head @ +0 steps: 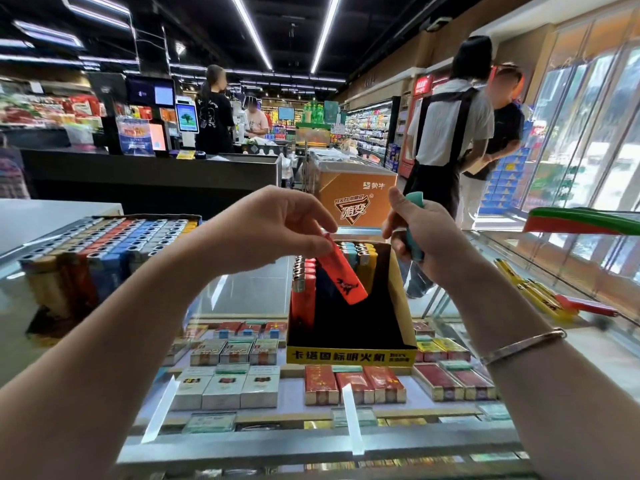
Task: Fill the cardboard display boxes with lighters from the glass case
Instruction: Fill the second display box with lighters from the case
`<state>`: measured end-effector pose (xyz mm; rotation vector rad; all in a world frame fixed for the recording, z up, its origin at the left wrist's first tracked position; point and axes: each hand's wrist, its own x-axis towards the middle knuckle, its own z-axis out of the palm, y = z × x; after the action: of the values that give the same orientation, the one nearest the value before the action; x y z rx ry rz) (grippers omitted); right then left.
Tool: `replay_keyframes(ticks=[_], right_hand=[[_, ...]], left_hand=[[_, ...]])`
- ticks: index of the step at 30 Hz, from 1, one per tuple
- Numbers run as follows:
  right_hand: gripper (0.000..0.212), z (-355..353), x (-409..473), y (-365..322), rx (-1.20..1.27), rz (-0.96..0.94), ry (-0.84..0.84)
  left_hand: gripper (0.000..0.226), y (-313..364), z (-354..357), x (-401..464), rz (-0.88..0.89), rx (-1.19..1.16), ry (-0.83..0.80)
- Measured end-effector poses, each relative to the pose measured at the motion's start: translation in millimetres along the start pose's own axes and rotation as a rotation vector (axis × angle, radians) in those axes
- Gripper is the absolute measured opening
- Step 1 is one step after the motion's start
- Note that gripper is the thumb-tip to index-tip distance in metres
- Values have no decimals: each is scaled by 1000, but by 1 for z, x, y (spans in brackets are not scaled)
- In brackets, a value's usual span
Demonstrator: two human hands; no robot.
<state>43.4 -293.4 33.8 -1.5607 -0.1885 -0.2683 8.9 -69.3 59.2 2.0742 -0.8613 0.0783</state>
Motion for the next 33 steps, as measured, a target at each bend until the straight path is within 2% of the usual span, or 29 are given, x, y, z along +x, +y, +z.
replay_keyframes(ticks=[5,9,12,16,20,24,33], right_hand=[[35,2,-1,3,-147,-48,-29],[34,4,1,13,-561,-153,29],[31,4,2,18,-710,-87,-19],[33,3,3,21,-671,-3,-56],[30,3,3,22,-692,8,-83],[31,2,3,22,-687,16,-94],[28,2,1,18,-711,16,-124]], left_hand=[[14,1,0,-5,22,127,-39],[16,-3,5,-13,74,258,-26],[17,-4,8,-16,141,217,64],[15,-2,11,-17,175,98,142],[14,0,7,-18,151,29,101],[16,-1,11,-19,143,149,1],[17,-4,6,-30,275,440,-3]])
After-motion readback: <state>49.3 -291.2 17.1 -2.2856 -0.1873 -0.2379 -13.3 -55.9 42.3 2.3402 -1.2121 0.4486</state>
